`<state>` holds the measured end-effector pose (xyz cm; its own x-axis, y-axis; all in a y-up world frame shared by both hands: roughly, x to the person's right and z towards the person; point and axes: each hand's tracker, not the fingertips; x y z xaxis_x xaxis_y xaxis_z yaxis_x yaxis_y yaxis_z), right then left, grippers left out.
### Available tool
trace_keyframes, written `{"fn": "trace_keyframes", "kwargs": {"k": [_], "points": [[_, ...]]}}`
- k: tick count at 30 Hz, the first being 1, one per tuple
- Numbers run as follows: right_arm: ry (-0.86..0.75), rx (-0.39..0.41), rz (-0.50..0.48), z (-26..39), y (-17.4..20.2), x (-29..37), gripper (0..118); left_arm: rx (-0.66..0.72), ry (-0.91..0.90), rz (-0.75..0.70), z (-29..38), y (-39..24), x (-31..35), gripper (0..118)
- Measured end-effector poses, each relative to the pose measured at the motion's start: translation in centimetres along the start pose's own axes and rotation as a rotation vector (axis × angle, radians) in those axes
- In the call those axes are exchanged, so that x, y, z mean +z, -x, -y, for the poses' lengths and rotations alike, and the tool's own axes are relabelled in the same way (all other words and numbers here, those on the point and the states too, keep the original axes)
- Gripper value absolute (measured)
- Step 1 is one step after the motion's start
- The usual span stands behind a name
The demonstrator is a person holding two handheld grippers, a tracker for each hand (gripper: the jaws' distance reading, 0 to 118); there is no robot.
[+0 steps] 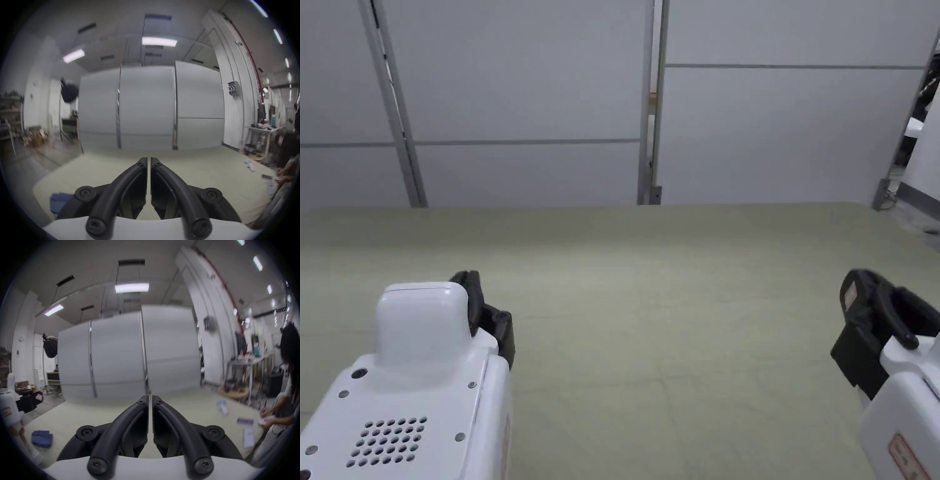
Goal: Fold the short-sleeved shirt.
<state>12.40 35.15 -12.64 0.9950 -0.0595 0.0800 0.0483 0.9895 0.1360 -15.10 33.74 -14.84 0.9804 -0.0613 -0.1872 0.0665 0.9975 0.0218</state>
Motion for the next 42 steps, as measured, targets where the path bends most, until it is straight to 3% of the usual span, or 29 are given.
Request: {"fn": "trace_keyframes", "kwargs": {"k": [3,8,13,42], "points": [[-0.145,0.07,0.024,-0.1,0.3,1.0,6,-0.009,-0.096,-0.027,0.8,0.0,2.0,4],[-0.087,0.152,-0.032,2.5,0.7,2.1,6,-0.008,-0.099,0.007,2.3,1.5,3.6,4],[-0.001,0.094,-0.073,4.4,0.8,2.4,6,-0.035,-0.072,0.017,3.6,1.8,4.5,4],[0.063,0.111,-0.109,6.1,1.8,2.8,6,0.033,-0.028,0.007,4.1,2.6,5.2,4]]}}
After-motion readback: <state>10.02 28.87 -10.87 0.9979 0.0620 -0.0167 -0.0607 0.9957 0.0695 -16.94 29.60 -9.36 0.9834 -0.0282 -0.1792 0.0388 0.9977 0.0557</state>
